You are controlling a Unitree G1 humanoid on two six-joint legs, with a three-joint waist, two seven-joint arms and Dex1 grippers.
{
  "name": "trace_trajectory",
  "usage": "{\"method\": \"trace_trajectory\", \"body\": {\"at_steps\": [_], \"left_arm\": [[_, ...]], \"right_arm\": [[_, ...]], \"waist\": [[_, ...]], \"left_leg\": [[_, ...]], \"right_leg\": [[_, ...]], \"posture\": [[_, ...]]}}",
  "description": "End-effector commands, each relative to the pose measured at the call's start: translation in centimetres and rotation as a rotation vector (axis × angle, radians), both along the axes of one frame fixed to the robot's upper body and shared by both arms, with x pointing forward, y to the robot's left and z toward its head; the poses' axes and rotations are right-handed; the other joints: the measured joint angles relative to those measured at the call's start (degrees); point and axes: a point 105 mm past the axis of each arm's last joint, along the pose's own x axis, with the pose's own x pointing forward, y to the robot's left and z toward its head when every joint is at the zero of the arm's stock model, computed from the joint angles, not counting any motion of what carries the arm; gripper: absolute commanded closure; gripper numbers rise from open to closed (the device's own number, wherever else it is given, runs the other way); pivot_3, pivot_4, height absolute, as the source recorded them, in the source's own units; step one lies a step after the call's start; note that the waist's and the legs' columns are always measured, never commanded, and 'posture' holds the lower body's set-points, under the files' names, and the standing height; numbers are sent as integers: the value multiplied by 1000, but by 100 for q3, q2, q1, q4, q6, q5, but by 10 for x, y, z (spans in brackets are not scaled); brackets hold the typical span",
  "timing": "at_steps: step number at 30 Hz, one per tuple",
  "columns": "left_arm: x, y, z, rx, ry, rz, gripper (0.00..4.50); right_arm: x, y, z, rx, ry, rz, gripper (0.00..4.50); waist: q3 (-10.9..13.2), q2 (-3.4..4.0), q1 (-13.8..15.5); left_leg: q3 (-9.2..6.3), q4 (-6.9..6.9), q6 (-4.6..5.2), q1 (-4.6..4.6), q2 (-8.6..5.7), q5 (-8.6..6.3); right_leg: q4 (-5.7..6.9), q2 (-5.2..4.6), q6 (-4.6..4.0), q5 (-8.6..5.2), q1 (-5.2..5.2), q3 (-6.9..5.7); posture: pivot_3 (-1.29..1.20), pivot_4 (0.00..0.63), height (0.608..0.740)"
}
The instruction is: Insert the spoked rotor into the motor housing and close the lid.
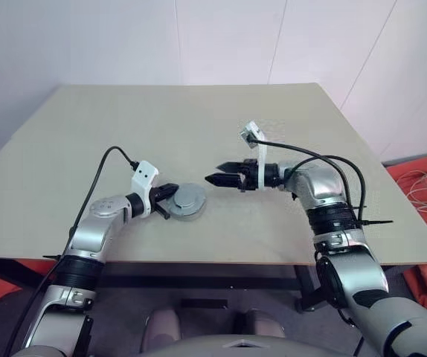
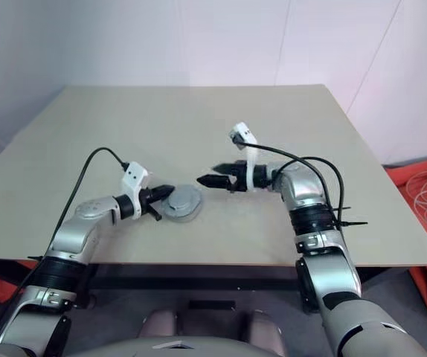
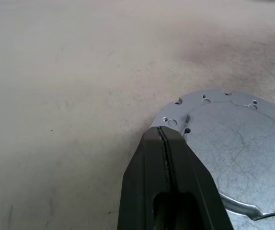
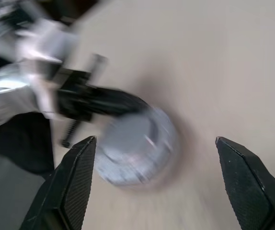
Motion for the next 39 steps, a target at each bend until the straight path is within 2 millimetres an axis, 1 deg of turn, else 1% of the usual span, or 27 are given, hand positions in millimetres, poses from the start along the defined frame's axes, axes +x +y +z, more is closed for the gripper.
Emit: {"method": "trace_trajectory", "body": {"at_steps": [1,3,5,11,15,20,26,29,35,37,38,39], "left_arm": [[-3,-3,-9,20,41,-23,4500],[-4,-3,-9,23,41,-28,4500],[-4,-3,-9,23,43,-30,4500],[-3,-2,-9,25,42,-32,4500],[-3,-2,-9,23,42,-29,4500],[-4,-2,-9,21,46,-29,4500],[-4,-2,-9,20,49,-28,4500],[-4,-2,-9,19,49,-27,4500],[-3,-1,-8,13,50,-22,4500],[-2,0,-8,7,49,-16,4500],[-2,0,-7,-2,49,-10,4500],[-1,1,-6,-16,48,-3,4500]], "right_arm": [[-18,-11,-9,29,309,-80,17],[-22,-11,-12,71,393,-113,17],[-21,-9,-16,115,453,-160,17],[-30,16,-22,210,556,-154,17],[-32,33,-25,262,598,-158,17],[-32,47,-27,296,620,-161,17],[-28,47,-30,317,638,-186,17],[-29,48,-34,319,651,-195,602],[-29,52,-39,353,673,-223,2579],[-27,52,-36,386,672,-225,3222],[-26,51,-34,399,668,-225,3381],[-25,51,-31,411,663,-223,3395]], "waist": [[0,1,9],[0,3,10],[-1,4,11],[-3,7,11],[-4,8,11],[-3,8,16],[-4,8,13],[-4,8,13],[-4,8,10],[-4,9,0],[-5,9,2],[-4,9,4]], "left_leg": [[0,-2,-1,0,0,1],[1,-3,-1,0,0,0],[1,-6,-2,-2,0,1],[1,-15,-8,13,0,4],[0,-24,-27,28,-1,15],[0,-28,-30,28,-2,17],[0,-51,-49,44,-4,29],[0,-55,-57,46,-4,33],[0,-60,-58,40,-5,34],[1,-68,-60,40,-5,35],[3,-73,-61,43,-4,36],[3,-77,-63,44,-5,37]], "right_leg": [[0,0,0,0,1,0],[-1,0,1,-1,-1,0],[-1,0,3,-1,-3,0],[-1,0,5,-2,-3,0],[-2,0,5,-3,-2,0],[-6,-1,7,-4,-2,0],[-7,-1,8,-5,0,0],[-7,-1,9,-5,-1,0],[-10,-1,9,-5,-6,0],[-10,0,9,-5,-9,0],[-10,0,9,-5,-9,0],[-11,0,8,-5,-8,0]], "posture": [[0,0,740],[0,0,740],[0,0,740],[0,0,740],[0,0,740],[0,0,740],[0,0,740],[0,0,740],[0,0,740],[0,0,740],[0,0,740],[0,0,740]]}}
